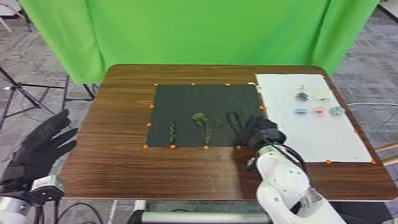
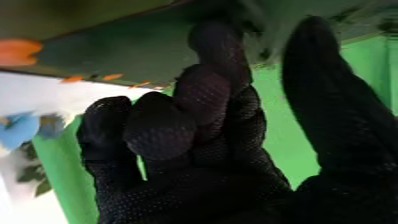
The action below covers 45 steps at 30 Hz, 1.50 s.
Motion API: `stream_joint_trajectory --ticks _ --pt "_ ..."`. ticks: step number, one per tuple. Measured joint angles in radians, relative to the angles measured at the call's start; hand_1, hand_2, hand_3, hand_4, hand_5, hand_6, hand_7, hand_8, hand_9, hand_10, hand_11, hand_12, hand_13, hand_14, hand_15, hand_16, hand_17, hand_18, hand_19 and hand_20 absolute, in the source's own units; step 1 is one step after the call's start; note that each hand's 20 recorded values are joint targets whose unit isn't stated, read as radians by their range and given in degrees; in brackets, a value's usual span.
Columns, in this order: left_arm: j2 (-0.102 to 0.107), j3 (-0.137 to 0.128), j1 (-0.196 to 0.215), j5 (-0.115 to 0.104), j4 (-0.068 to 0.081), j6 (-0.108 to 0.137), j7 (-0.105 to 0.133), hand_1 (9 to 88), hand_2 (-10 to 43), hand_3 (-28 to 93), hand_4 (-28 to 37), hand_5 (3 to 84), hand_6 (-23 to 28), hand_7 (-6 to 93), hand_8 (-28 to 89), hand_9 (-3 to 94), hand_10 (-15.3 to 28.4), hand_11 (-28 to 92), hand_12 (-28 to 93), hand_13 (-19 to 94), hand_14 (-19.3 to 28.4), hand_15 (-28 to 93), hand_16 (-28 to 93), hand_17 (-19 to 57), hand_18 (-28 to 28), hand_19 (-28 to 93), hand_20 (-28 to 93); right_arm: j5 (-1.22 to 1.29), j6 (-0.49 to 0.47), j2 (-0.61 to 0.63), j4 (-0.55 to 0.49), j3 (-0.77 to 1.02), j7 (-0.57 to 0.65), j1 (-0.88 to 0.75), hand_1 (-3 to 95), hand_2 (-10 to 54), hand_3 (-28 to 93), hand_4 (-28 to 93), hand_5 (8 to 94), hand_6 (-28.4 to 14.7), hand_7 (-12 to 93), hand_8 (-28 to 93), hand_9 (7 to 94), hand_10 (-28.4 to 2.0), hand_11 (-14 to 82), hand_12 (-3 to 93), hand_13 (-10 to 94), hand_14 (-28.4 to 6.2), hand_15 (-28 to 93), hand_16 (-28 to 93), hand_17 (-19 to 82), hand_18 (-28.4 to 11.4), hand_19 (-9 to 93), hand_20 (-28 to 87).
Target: Arrange flowers
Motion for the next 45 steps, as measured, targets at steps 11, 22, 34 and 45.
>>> stream_joint_trajectory --ticks 11,22,34,45 --pt "-0.002 0.0 0.004 0.0 -0.001 0.0 0.001 22.7 -4.2 70 -28.3 20.8 0.7 18.8 -9 16.9 8.4 11 19 14 11.6 19 5 -10.6 19.3 38 8 0.084 -0.019 -0.006 -0.03 0.028 -0.017 -0.012 18.1 -1.3 78 -25 66.7 -2.8 50 -14 69.5 -13.4 58.0 44.9 70 -9.5 79 35 28 -23.9 85 50" --pt "-0.007 0.0 0.008 0.0 -0.001 0.001 0.002 22.8 -3.6 70 -28.3 20.8 0.6 19.0 -9 16.9 8.4 11 19 14 11.5 19 5 -10.6 19.3 38 8 0.198 -0.026 -0.003 -0.032 0.063 -0.007 -0.011 15.7 6.2 77 -23 68.3 -3.2 48 -12 69.8 -14.0 57.6 44.0 70 -10.2 79 34 28 -24.3 85 51" --pt "-0.008 0.0 0.008 0.0 -0.001 0.001 0.002 22.7 -3.7 70 -28.3 20.8 0.6 19.1 -10 17.0 8.4 11 19 14 11.5 18 5 -10.6 19.3 38 8 0.307 -0.092 -0.003 -0.059 0.061 -0.02 -0.008 15.3 7.1 78 -22 68.2 -3.0 47 -12 69.6 -14.1 57.0 43.8 70 -10.7 79 34 28 -24.6 85 50" --pt "-0.01 0.0 0.008 0.0 -0.001 0.001 0.002 22.7 -3.7 70 -28.3 20.7 0.5 19.4 -10 17.0 8.4 11 19 14 11.5 19 5 -10.6 19.3 38 8 0.199 -0.085 -0.001 -0.046 0.063 -0.021 -0.003 19.4 2.3 79 -22 62.9 -3.5 51 -13 65.9 -13.8 58.7 45.3 66 -11.5 80 35 26 -23.7 83 50"
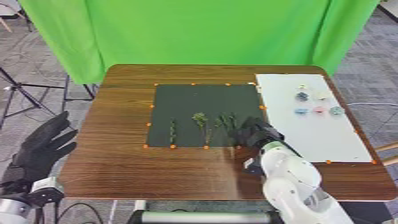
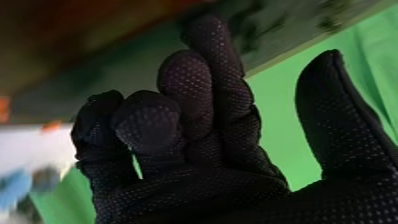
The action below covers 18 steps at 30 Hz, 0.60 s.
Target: Arrange flowers
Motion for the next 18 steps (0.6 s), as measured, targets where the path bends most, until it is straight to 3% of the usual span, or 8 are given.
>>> stream_joint_trajectory --ticks 6,9,12,14,18 --pt "-0.001 0.0 0.0 0.0 0.0 0.001 0.0 22.8 -3.7 70 -28.3 20.7 0.5 19.6 -10 17.0 8.4 12 19 14 11.6 19 5 -10.6 19.3 38 8 -0.185 0.148 0.035 0.059 0.009 0.022 0.032 24.1 -6.5 80 -27 55.9 -4.3 56 -17 59.9 -13.9 60.7 45.2 61 -11.1 81 33 25 -22.6 82 50" --pt "-0.001 0.0 0.0 0.0 0.0 0.001 0.0 22.8 -3.7 70 -28.3 20.8 0.6 19.6 -10 17.0 8.5 12 19 14 11.5 19 5 -10.5 19.3 38 8 -0.18 0.223 0.067 0.085 0.029 0.043 0.066 27.1 -9.2 81 -28 51.5 -4.0 52 -18 55.5 -14.1 56.0 39.4 58 -10.9 77 30 23 -22.4 80 50" --pt "-0.001 0.0 0.001 0.0 -0.001 0.001 0.001 22.8 -3.8 71 -28.3 20.8 0.6 19.6 -10 17.0 8.4 12 19 14 11.5 19 5 -10.5 19.3 38 8 -0.194 0.244 0.103 0.125 0.056 0.044 0.112 31.5 -9.5 85 -28 43.5 -4.3 39 -17 48.6 -12.1 34.0 26.0 52 -9.6 72 25 19 -20.3 77 50" --pt "-0.002 0.0 0.001 0.0 -0.001 0.001 0.001 22.8 -3.8 71 -28.3 20.8 0.5 19.7 -10 17.0 8.4 12 19 14 11.5 19 5 -10.5 19.2 38 8 -0.235 0.25 0.123 0.163 0.074 0.03 0.134 33.0 -9.5 86 -28 37.7 -4.4 36 -16 42.9 -10.9 25.7 23.2 49 -8.9 72 24 17 -19.8 75 50" --pt "-0.002 0.002 0.002 0.0 -0.001 0.002 0.002 22.8 -3.8 71 -28.3 20.8 0.6 19.6 -10 17.0 8.4 12 19 14 11.5 18 5 -10.5 19.3 38 8 -0.337 0.254 0.147 0.245 0.11 -0.013 0.148 34.0 -9.5 87 -28 34.0 -4.3 32 -16 39.8 -9.4 20.2 21.9 48 -8.1 71 22 16 -19.4 74 49"
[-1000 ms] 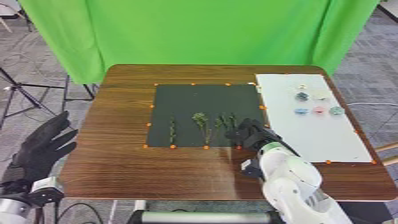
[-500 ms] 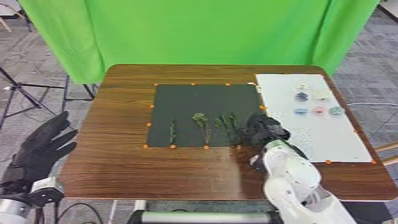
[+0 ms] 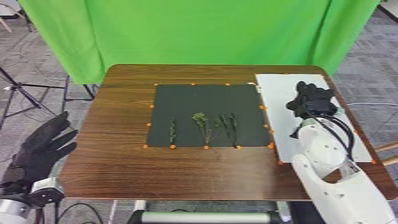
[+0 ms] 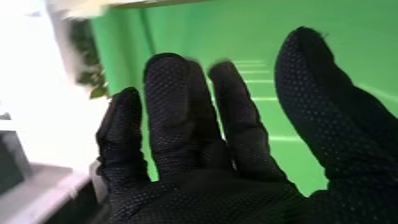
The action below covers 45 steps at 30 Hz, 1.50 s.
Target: Arrange flowers
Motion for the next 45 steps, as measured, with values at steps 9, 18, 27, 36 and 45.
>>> stream_joint_trajectory --ticks 9,18,27,36,45 --pt "-0.002 -0.005 0.003 0.0 0.0 0.0 0.005 22.9 -3.8 70 -28.3 20.8 0.6 19.7 -10 17.0 8.4 12 19 14 11.5 18 5 -10.5 19.2 38 8 -0.024 0.006 0.062 0.099 -0.043 -0.027 0.002 35.9 -9.5 85 -28 42.7 -0.2 34 -17 50.1 -6.8 19.7 20.9 54 -6.6 67 21 16 -18.9 73 49" --pt "0.0 -0.005 -0.003 0.0 0.002 0.0 0.007 22.7 -3.8 70 -28.3 20.9 0.6 19.6 -10 17.0 8.3 12 19 14 11.5 19 5 -10.5 19.2 38 8 -0.037 0.026 0.081 0.16 -0.095 -0.038 0.05 53.2 -9.5 80 -28 61.7 3.8 56 6 79.1 -6.3 23.1 52.2 73 1.4 55 43 26 -19.7 75 51" --pt "0.011 -0.021 -0.002 -0.001 0.001 -0.001 0.007 22.8 -3.7 70 -28.3 20.8 0.5 19.7 -10 17.0 8.4 12 19 14 11.5 19 5 -10.5 19.2 38 8 -0.017 0.021 0.086 0.154 -0.097 -0.039 0.05 54.4 -9.5 82 -28 67.8 2.9 53 9 82.4 -5.5 22.8 53.9 77 2.5 54 45 29 -19.0 75 51" --pt "0.028 -0.081 0.015 -0.015 -0.007 -0.001 0.014 22.7 -3.9 71 -28.3 20.9 0.6 19.6 -10 17.3 8.5 12 19 14 11.5 19 5 -10.5 19.2 38 8 0.049 0.07 0.088 0.048 -0.106 -0.09 0.032 54.1 -9.5 82 -28 68.0 3.1 53 10 82.9 -5.3 21.8 54.9 78 1.7 54 46 28 -18.9 75 51" --pt "0.083 -0.148 0.03 -0.005 -0.012 -0.002 -0.007 22.6 -4.1 71 -28.3 21.0 0.6 19.6 -10 17.3 8.3 12 19 14 11.4 19 5 -10.4 19.2 38 8 0.07 0.111 -0.003 0.001 -0.281 -0.231 0.185 53.5 -9.5 82 -28 67.8 3.4 53 10 83.1 -5.0 21.2 55.2 78 1.5 55 46 28 -18.8 75 51"
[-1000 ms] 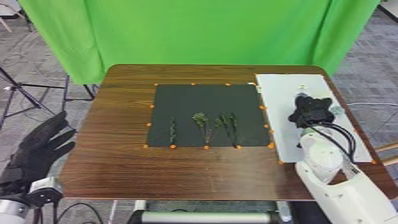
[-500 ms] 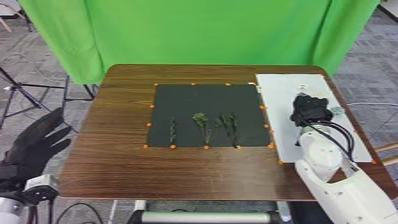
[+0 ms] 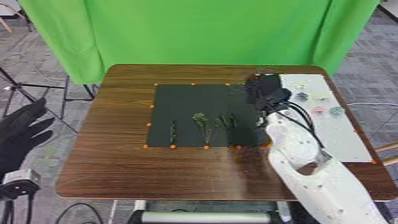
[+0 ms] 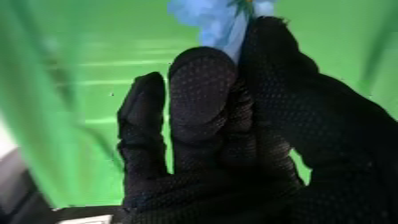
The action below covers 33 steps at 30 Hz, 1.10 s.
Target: Arrange flowers
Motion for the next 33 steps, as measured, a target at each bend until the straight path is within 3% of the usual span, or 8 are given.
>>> stream_joint_trajectory --ticks 10,19,33 --pt "0.007 -0.01 0.001 -0.001 -0.004 0.003 -0.003 22.4 -4.3 71 -28.3 20.8 0.1 19.8 -10 17.5 8.2 11 19 14 11.2 18 5 -10.4 19.1 38 8 -0.033 -0.008 -0.208 0.061 -0.22 -0.129 0.164 52.2 -9.5 84 -28 69.0 3.6 52 10 84.0 -4.8 20.2 55.3 78 1.2 55 46 28 -18.8 75 51" --pt "0.018 -0.004 -0.005 -0.004 -0.001 0.008 -0.009 21.4 -4.3 71 -28.3 20.4 -0.6 19.1 -10 17.7 7.4 10 19 15 10.6 17 5 -10.1 19.0 37 8 -0.117 -0.068 -0.305 0.131 -0.358 -0.158 0.175 52.0 -9.5 85 -28 71.0 3.3 49 12 84.7 -5.2 19.4 55.5 77 0.5 56 46 28 -19.1 75 51" --pt "0.073 0.049 -0.066 -0.009 0.023 0.009 -0.026 21.0 -4.1 70 -28.3 20.2 -1.0 18.3 -10 18.1 7.2 8 20 16 9.8 15 7 -9.4 18.7 37 8 -0.188 -0.093 -0.365 0.225 -0.423 -0.165 0.138 52.6 -9.5 84 -28 71.7 2.9 47 13 84.7 -5.6 18.8 55.2 76 -1.3 62 45 27 -19.6 76 51"
